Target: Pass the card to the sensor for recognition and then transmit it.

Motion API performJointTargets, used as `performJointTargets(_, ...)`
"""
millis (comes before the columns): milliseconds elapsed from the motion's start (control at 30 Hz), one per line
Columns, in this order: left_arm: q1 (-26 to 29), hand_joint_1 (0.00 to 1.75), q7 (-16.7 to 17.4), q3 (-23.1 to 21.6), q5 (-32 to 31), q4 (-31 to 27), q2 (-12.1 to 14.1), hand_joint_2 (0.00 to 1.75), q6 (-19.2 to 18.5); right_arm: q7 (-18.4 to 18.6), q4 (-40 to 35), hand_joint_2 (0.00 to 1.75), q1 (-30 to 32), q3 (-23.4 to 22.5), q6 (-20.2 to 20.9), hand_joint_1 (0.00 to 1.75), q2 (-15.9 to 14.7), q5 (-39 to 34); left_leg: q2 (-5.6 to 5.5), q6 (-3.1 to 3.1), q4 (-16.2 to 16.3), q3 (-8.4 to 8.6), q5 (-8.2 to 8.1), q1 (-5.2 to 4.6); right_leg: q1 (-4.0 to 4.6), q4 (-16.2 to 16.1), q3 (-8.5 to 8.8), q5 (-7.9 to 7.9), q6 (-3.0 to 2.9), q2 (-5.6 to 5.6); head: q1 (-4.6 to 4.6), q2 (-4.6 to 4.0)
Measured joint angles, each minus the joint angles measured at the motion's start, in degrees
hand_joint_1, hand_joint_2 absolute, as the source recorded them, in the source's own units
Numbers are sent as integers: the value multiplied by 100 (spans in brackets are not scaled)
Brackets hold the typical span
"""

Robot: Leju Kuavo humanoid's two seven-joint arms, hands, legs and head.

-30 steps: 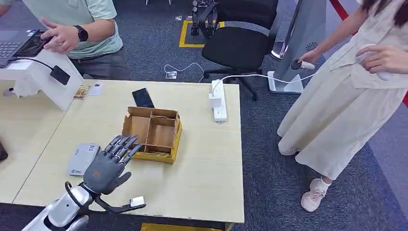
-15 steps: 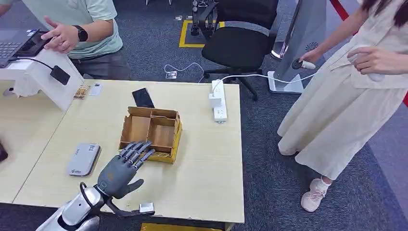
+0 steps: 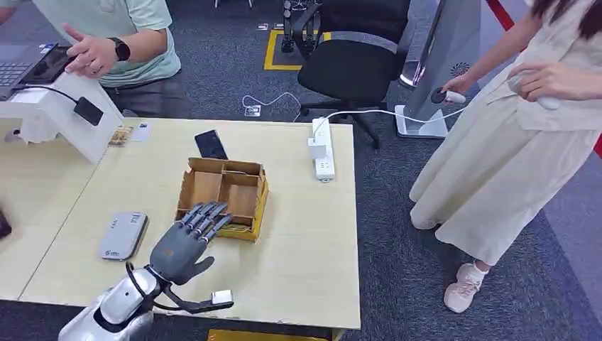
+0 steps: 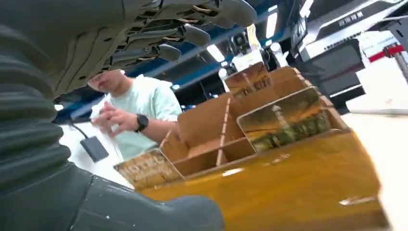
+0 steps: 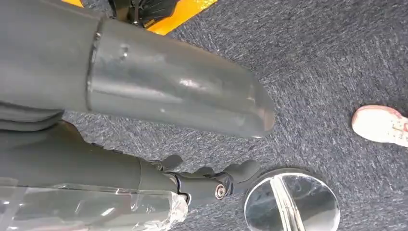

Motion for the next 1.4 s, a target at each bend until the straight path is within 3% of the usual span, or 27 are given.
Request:
performJointTargets(367, -92, 0, 11, -186, -146, 103, 22, 175, -22, 24, 2, 0, 1, 63, 2, 0, 0, -35, 0, 0, 0, 0, 0, -1, 0, -1, -1, 0, 0, 0, 0, -2)
performJointTargets(567, -155, 0, -13, -417, 479, 105, -42, 175, -535, 24, 2, 0, 4, 79, 2, 0, 0, -98, 0, 0, 1, 0, 0, -1, -1, -1, 0, 0, 0, 0, 0, 0)
performJointTargets(800, -207, 0, -24, -548, 724, 96, -109, 175, -745, 24, 2, 0, 4, 79, 2, 0, 0, -125, 0, 0, 1, 0, 0, -1, 0, -1, 0, 0, 0, 0, 2, 0)
performJointTargets(1400, -820, 0, 201, -827, 372, 188, -114, 175, -1231, 92, 2, 0, -11, 112, 7, 0, 15, -98, -2, 0, 2, 0, 0, 0, 0, 0, 0, 2, -1, -3, 2, 0)
